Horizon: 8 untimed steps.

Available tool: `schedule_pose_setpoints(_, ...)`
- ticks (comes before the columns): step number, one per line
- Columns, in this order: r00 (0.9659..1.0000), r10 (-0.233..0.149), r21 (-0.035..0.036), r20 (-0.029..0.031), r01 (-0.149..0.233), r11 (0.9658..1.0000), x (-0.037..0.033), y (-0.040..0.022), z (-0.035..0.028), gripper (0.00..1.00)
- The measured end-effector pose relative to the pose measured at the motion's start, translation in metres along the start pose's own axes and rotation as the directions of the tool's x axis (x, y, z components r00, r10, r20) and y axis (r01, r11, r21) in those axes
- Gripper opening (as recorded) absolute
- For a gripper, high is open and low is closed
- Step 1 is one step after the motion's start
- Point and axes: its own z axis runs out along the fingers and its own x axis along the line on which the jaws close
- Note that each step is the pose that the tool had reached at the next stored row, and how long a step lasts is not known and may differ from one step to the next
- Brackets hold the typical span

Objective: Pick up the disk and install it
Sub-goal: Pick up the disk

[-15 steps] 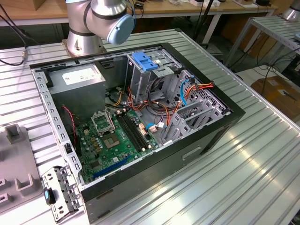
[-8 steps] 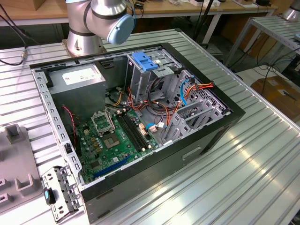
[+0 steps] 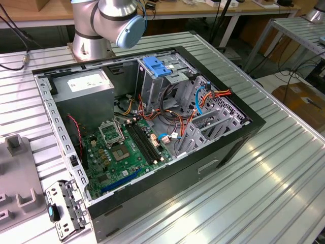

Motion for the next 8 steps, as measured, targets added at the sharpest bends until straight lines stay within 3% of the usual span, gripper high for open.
schedule_pose_setpoints(8, 1.0, 0.0, 0.0, 0.0, 0.0, 1.0, 0.0, -0.0001, -0.0045, 0.37)
